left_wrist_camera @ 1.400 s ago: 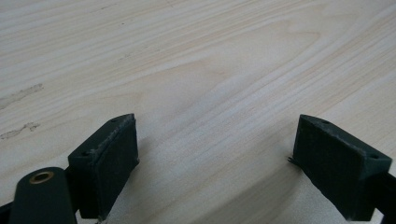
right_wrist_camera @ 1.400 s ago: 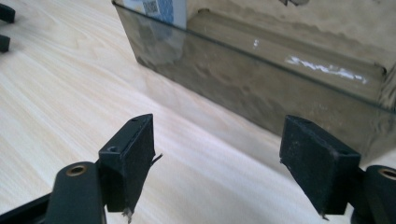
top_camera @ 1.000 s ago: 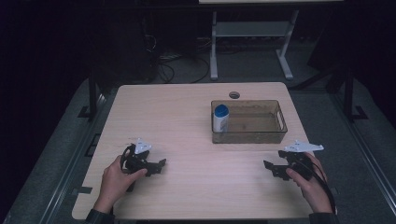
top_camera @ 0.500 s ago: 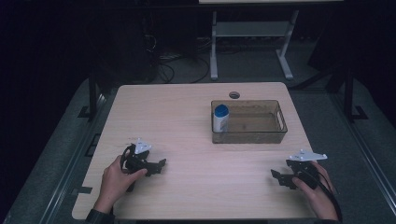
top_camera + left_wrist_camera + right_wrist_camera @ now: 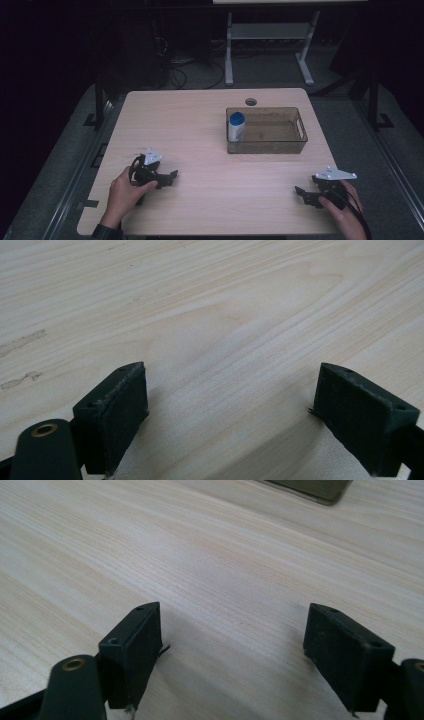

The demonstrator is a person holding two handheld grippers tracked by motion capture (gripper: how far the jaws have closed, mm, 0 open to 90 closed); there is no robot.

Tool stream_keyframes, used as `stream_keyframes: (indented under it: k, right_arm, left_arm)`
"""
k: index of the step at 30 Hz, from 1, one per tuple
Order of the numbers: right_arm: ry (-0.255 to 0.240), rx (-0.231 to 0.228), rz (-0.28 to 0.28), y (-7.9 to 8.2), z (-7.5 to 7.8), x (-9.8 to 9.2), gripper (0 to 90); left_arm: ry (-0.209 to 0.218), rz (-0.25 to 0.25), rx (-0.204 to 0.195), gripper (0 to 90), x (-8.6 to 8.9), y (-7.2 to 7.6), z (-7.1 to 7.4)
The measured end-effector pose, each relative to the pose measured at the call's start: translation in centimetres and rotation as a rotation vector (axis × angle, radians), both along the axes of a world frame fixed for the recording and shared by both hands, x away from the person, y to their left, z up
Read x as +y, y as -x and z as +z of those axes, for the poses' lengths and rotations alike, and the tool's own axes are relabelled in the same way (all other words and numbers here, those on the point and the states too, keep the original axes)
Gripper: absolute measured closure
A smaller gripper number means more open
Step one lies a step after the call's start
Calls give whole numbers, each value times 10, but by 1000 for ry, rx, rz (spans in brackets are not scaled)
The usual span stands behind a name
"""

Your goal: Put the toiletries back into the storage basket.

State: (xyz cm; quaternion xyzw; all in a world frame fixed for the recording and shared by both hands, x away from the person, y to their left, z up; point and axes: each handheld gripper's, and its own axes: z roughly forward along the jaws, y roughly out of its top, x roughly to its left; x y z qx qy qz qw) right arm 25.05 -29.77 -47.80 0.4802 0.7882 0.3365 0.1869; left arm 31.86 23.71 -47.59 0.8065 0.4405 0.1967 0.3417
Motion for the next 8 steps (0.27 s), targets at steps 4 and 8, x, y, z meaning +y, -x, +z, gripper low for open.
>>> stream_keyframes:
  k: [4, 8]
  right_arm:
    - [-14, -19, 11, 3, -3, 0, 175]
    - [-11, -18, 19, 3, -3, 0, 156]
  left_arm:
    - [-1, 0, 0, 129, 0, 0, 0]
    - [-2, -1, 0, 128, 0, 0, 0]
